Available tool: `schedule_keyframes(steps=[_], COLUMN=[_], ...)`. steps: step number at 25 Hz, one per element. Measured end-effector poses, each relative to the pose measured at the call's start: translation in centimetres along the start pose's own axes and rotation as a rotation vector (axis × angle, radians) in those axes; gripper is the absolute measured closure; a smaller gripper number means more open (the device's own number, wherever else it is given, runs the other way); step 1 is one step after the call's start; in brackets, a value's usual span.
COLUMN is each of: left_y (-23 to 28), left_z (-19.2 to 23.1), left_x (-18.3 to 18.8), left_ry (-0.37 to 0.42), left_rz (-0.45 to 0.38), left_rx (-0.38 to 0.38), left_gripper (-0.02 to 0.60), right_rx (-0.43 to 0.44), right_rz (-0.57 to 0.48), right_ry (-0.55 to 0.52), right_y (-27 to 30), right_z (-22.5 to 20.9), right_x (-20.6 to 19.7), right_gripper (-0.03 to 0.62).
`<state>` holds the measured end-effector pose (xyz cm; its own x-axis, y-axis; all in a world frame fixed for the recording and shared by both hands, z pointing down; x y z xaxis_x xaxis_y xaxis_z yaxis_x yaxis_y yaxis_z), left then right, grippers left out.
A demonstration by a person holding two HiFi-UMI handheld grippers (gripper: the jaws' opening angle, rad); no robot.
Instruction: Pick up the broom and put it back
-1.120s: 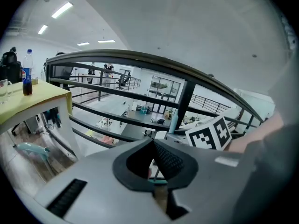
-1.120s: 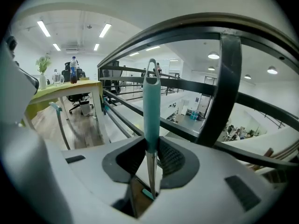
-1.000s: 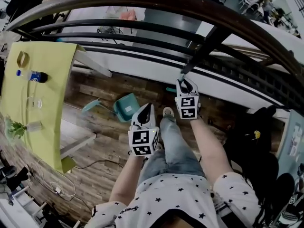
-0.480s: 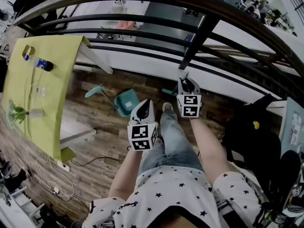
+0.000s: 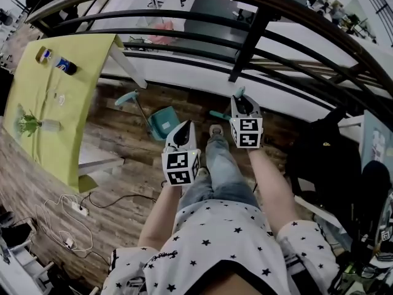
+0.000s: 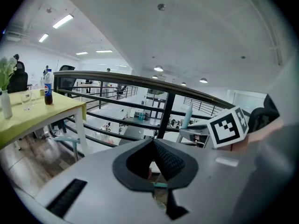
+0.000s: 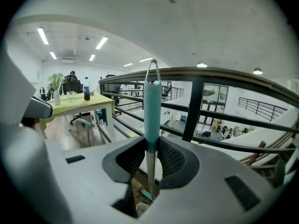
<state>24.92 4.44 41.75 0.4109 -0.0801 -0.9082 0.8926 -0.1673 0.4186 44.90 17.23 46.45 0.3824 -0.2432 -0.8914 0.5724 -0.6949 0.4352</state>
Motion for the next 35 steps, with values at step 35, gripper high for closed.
schedule_keyframes(steps=[35], left_y=[-14.2], left_z=[-6.1], left_x=[0.0], left_ry=[-0.086], left_rz=[-0.067], left_rx=[0.182], left_gripper=[0.571], right_rx=[0.242], right_rz=[-0.062], right_ry=[-0.061], right_y=[-19.0], right_z=[3.8], right_x=[2.5], right_gripper=[0.517])
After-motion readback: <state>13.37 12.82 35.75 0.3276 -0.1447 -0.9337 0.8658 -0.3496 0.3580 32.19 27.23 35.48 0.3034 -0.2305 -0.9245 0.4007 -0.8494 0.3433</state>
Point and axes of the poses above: the fingertips, and each gripper's own axes: y forward along the fingers, z to its left, x out of its top, the point moved 9 cm from there along -y, backward along the fingers, and after that the axes turned 13 degrees about y, right-handed, at the moved point
